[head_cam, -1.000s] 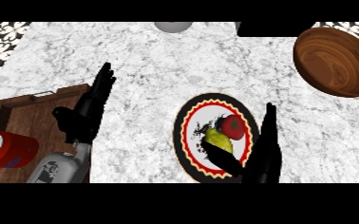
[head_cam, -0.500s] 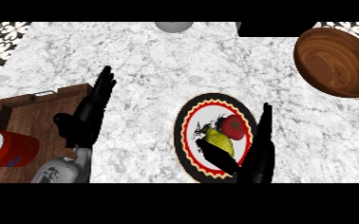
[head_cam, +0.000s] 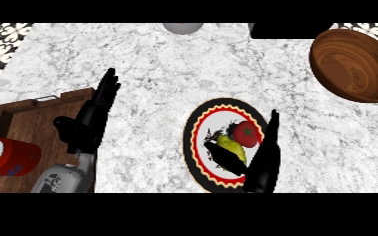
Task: Pick the tomato from the plate and place it in the bowl
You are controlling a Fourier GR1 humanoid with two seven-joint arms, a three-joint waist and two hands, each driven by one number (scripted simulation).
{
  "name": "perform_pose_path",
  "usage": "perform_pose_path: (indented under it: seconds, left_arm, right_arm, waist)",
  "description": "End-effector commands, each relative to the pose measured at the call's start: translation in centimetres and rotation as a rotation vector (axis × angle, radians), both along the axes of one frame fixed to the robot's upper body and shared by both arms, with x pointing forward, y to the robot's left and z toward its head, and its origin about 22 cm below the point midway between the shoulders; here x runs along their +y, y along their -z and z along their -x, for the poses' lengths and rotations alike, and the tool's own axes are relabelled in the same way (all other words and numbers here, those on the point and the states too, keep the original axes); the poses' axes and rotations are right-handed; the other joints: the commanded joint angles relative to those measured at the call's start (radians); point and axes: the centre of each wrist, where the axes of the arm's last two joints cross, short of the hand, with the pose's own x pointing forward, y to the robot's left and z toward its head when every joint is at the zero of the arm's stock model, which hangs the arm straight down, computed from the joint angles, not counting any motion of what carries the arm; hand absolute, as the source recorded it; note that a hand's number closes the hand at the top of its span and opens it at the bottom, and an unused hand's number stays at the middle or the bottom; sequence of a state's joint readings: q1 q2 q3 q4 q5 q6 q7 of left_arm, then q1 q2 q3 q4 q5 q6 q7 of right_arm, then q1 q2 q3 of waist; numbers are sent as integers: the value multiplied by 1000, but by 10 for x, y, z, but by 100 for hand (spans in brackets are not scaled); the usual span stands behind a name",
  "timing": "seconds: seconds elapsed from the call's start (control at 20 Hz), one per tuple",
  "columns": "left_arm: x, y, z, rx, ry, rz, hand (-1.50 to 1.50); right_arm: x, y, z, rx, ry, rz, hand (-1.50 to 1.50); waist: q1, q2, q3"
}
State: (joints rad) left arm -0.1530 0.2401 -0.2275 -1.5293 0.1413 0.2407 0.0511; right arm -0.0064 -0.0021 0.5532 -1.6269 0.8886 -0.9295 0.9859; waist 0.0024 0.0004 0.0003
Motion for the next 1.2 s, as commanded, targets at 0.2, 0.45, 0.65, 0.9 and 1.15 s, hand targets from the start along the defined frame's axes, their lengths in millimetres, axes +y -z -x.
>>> perform_pose_path:
  seconds: [0.2,0.45,0.65,0.9,1.15]
  left_arm:
    - [11,0,3,-22,-4,-13,0]
    - [0,-7,1,-4,16,-3,0]
    - [-7,-8,-10,0,9,22,0]
    - [0,-11,3,-1,1,-9,0]
    - [16,-15,8,0,5,3,0]
  right_arm:
    - [-2,35,-7,20,85,-24,-150]
    - [-21,42,-25,125,132,28,-150]
    - [-19,61,-6,187,77,61,-150]
    - [-10,46,-32,170,-13,42,150]
    - [-14,64,-32,202,-133,194,150]
  waist:
    - [0,0,0]
    - [0,0,0]
    - [-3,0,0]
    - [2,-1,0]
    - [7,-1,0]
